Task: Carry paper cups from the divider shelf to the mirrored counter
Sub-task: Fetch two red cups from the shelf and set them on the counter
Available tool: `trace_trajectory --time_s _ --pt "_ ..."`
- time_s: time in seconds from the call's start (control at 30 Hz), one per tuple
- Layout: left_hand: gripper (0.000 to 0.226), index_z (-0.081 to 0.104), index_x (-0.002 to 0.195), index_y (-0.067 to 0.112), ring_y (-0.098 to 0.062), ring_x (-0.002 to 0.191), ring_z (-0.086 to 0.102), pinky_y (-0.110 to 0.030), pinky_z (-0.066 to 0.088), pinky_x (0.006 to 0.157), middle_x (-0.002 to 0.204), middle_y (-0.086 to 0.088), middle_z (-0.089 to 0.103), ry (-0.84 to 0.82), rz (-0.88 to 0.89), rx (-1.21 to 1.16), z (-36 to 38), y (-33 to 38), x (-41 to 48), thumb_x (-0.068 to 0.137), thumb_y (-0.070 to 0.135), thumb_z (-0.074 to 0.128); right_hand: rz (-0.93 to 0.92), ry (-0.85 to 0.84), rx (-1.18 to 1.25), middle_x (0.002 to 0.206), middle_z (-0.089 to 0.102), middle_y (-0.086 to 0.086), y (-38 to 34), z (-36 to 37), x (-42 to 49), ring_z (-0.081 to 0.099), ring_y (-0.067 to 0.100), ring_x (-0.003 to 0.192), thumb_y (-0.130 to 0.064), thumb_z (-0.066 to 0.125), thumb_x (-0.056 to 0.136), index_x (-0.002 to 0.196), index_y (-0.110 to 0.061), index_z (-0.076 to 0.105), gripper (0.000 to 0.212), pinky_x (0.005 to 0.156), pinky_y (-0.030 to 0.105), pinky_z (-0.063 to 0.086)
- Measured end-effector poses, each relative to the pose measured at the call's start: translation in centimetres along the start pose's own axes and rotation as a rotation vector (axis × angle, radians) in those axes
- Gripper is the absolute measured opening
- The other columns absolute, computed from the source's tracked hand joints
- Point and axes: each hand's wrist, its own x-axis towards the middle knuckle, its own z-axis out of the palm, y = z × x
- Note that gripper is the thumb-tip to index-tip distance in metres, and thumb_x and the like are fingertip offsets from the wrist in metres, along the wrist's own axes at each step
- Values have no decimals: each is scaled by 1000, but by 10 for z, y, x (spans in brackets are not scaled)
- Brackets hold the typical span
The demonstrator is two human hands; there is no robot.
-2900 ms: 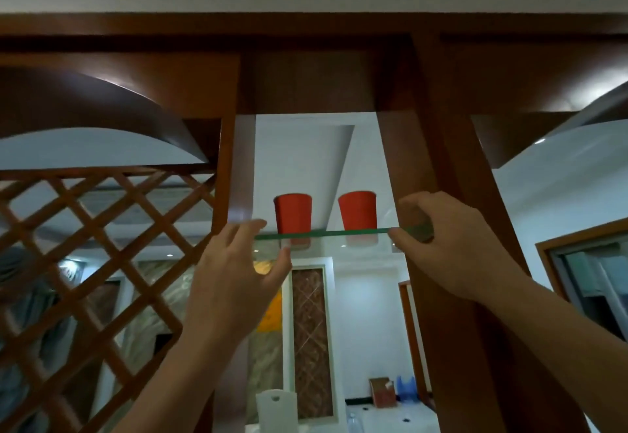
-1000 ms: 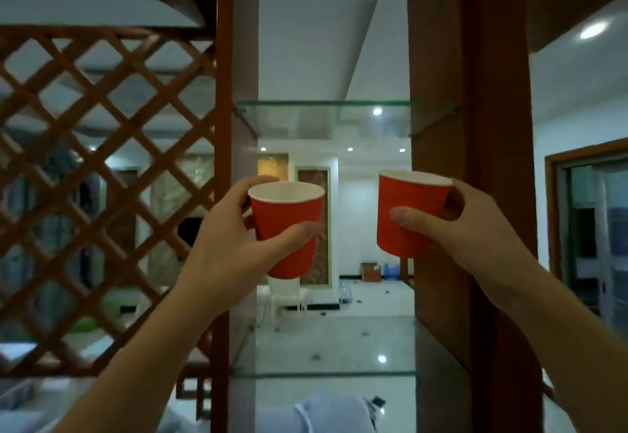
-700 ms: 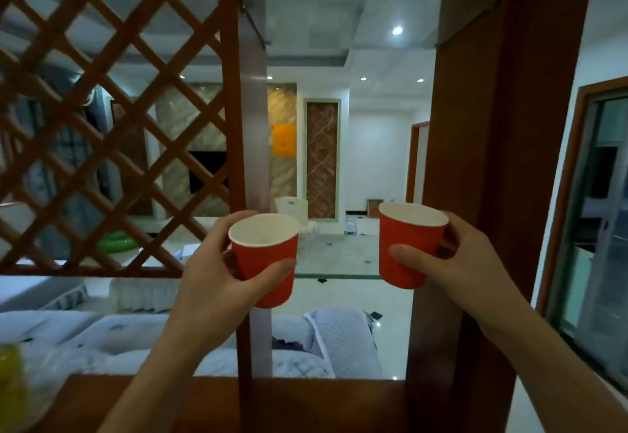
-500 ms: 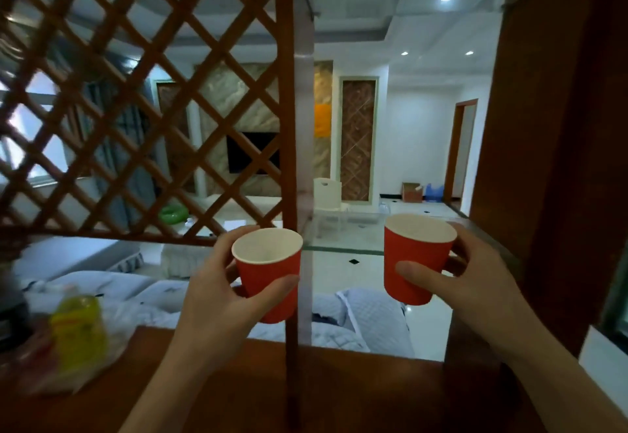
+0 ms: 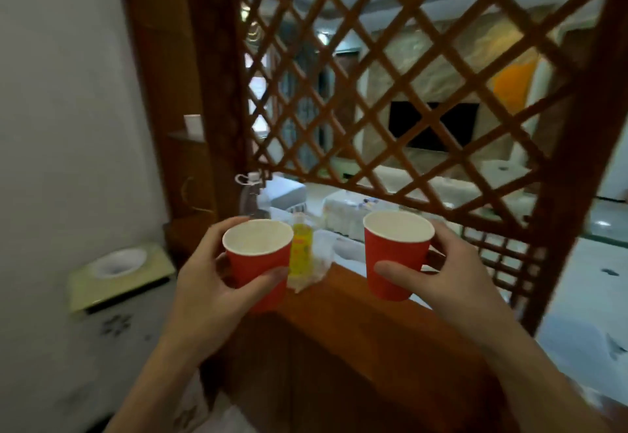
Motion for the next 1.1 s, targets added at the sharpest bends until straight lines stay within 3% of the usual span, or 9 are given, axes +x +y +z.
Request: trace_trajectory --time_s 0.13,0.33,0.43,0.5,0.57,0.7,0.8,0.93,1.1 --pt "77 54 119 41 -6 101 63 -17 55 70 109 22 64 164 -99 91 -69 -16 -25 50 60 83 -35 -163 108 110 59 -32 -6 84 19 53 -16 98 -77 76 41 118 -54 48 85 59 9 48" --pt "73 52 112 51 -3 100 61 -15 54 68 109 23 62 377 -205 275 -155 -10 -68 45 52 80 -137 -420 292 104 62 -34 -31 197 36 58 -11 95 -70 80 45 108 -57 53 70 66 14 51" --pt "74 51 115 50 -2 102 61 -15 54 69 112 21 61 532 -254 370 -187 -5 -99 47 51 81 -207 -569 373 106 59 -38 -45 251 34 54 -16 97 -67 81 50 109 -58 51 66 62 3 45" --pt "76 52 119 45 1 102 60 -15 53 69 112 18 62 639 -287 436 -200 3 -124 50 49 83 -243 -687 432 108 59 -36 -54 281 28 53 -15 99 -67 81 51 113 -58 50 70 63 5 46" --pt "77 54 120 40 2 100 61 -15 53 70 109 22 64 750 -314 513 -207 14 -151 52 46 88 -254 -784 476 109 60 -29 -64 307 21 55 -10 99 -68 81 48 119 -50 50 79 65 12 51" --pt "69 54 116 44 9 97 59 -12 52 71 106 34 61 973 -369 651 -207 40 -207 55 41 88 -315 -950 547 102 58 -33 -85 348 -5 53 -13 94 -72 76 42 105 -55 50 71 59 8 47" --pt "67 52 115 47 11 98 57 -7 49 67 105 34 60 1129 -437 707 -195 59 -255 54 41 81 -353 -1097 618 103 61 -23 -98 370 -37 55 -11 92 -70 77 43 105 -51 50 71 58 8 48" --pt "66 52 113 49 14 98 55 -5 48 66 106 27 60 1343 -512 800 -170 89 -317 54 43 80 -407 -1284 716 100 61 -25 -126 389 -94 57 -12 90 -72 74 38 103 -52 51 72 59 8 47" --pt "67 49 114 53 16 99 53 -4 47 66 110 30 57 1553 -587 921 -145 137 -391 55 46 79 -492 -1541 799 111 61 -22 -171 402 -173 59 3 100 -72 77 41 118 -45 51 86 68 18 50"
